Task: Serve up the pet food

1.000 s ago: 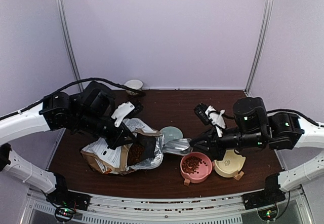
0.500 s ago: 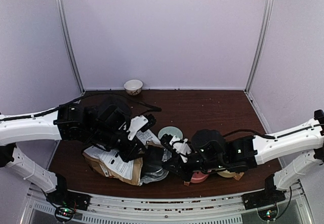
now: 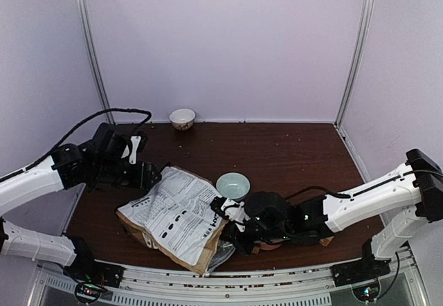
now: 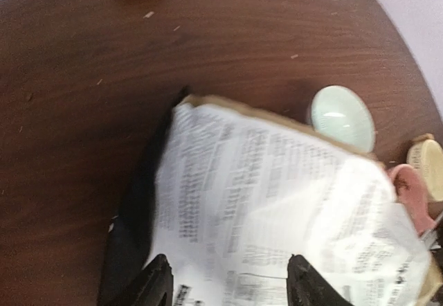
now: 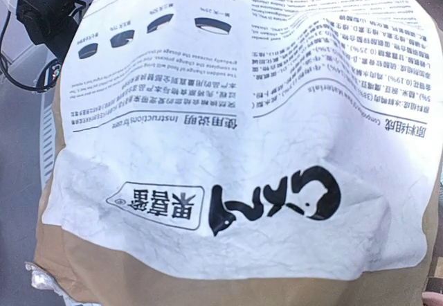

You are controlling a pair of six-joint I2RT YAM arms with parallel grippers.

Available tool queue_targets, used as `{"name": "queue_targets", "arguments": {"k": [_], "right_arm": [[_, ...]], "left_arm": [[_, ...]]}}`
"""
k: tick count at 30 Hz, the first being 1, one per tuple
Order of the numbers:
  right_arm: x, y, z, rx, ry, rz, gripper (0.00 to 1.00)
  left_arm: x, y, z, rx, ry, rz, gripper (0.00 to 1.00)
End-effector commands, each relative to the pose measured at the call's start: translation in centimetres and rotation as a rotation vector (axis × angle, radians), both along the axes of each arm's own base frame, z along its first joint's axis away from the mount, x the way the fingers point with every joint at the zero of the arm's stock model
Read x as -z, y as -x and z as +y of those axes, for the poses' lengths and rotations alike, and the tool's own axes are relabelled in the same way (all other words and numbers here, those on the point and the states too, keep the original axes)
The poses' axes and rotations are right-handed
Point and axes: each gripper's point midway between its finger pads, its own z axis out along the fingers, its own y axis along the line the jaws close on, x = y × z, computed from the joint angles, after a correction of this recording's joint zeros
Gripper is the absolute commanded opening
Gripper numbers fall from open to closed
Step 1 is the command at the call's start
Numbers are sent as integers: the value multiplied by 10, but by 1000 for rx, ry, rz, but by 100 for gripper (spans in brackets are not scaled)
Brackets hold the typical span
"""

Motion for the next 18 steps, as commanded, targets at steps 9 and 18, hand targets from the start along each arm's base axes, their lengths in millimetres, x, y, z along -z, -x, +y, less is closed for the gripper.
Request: {"name": "queue_targets", "arguments": {"k": [9, 18], "right_arm": [[17, -23, 28, 83, 23, -32, 0], [0, -57, 78, 106, -95, -121, 0]], "left_arm": [[113, 3, 53, -168, -61, 225, 30], [129, 14, 46, -117, -20, 251, 18]]}}
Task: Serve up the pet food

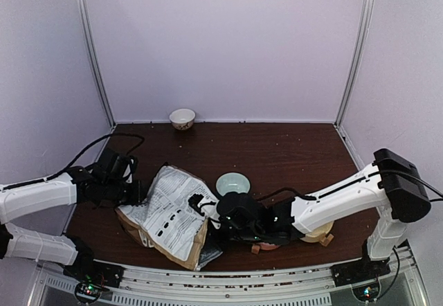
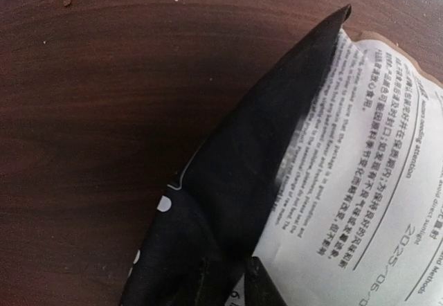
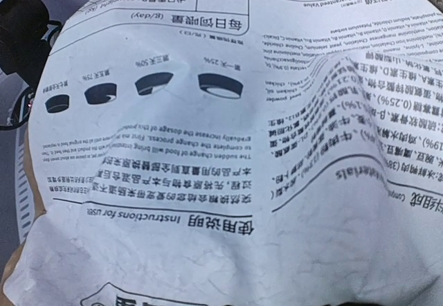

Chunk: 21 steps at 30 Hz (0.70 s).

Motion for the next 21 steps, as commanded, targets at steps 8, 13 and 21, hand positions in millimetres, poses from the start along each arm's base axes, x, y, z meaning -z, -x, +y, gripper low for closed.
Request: {"name": "queue_targets", "arguments": {"k": [8, 13, 21], "right_arm": [[-73, -60, 45, 37, -300, -190, 0], [-111, -63, 54, 1, -383, -240, 0], [-147, -62, 50, 2, -459, -267, 0]], "left_arm": [[-31, 19, -10, 137, 36, -33, 37], [-91, 17, -16, 195, 22, -141, 61], [-158, 39, -78, 386, 13, -235, 81]]}}
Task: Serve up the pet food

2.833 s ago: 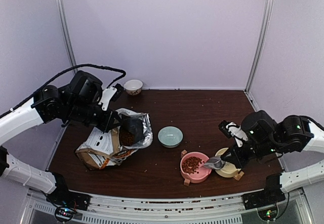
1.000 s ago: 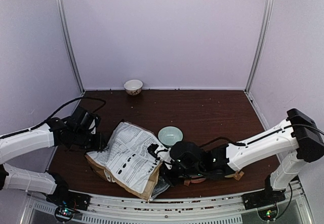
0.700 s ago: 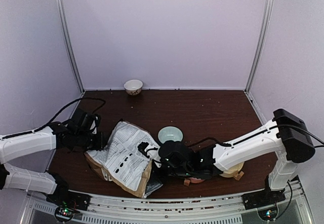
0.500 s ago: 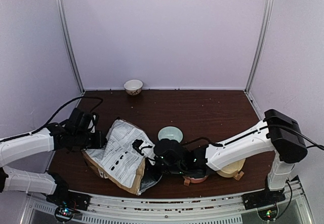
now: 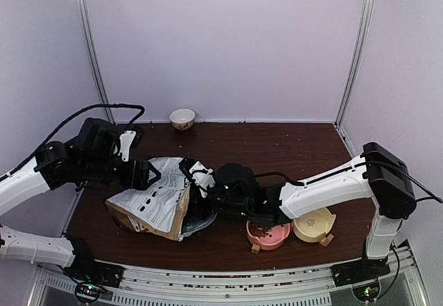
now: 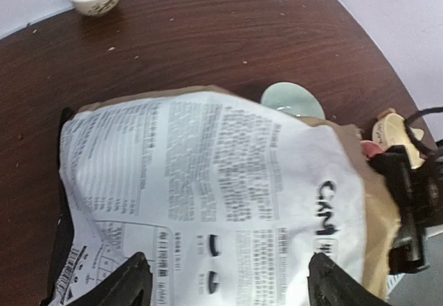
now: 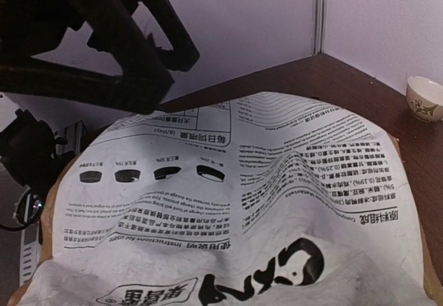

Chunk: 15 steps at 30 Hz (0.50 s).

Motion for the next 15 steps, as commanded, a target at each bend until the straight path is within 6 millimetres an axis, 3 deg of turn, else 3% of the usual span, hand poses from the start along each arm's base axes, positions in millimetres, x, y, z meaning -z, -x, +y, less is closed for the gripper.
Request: {"name": "queue_targets", "arguments": {"k": [1, 6, 15], "right_arm": [[-67, 2, 1, -14, -167, -67, 0], [-71, 4, -5, -11, -169, -65, 0], [-69, 5, -13, -2, -182, -55, 0]], "left_arm": [[-24, 11, -35, 105, -46, -30, 81], [-34, 17, -74, 194, -70, -39, 84], [-14, 6, -81, 160, -128, -13, 84]]}}
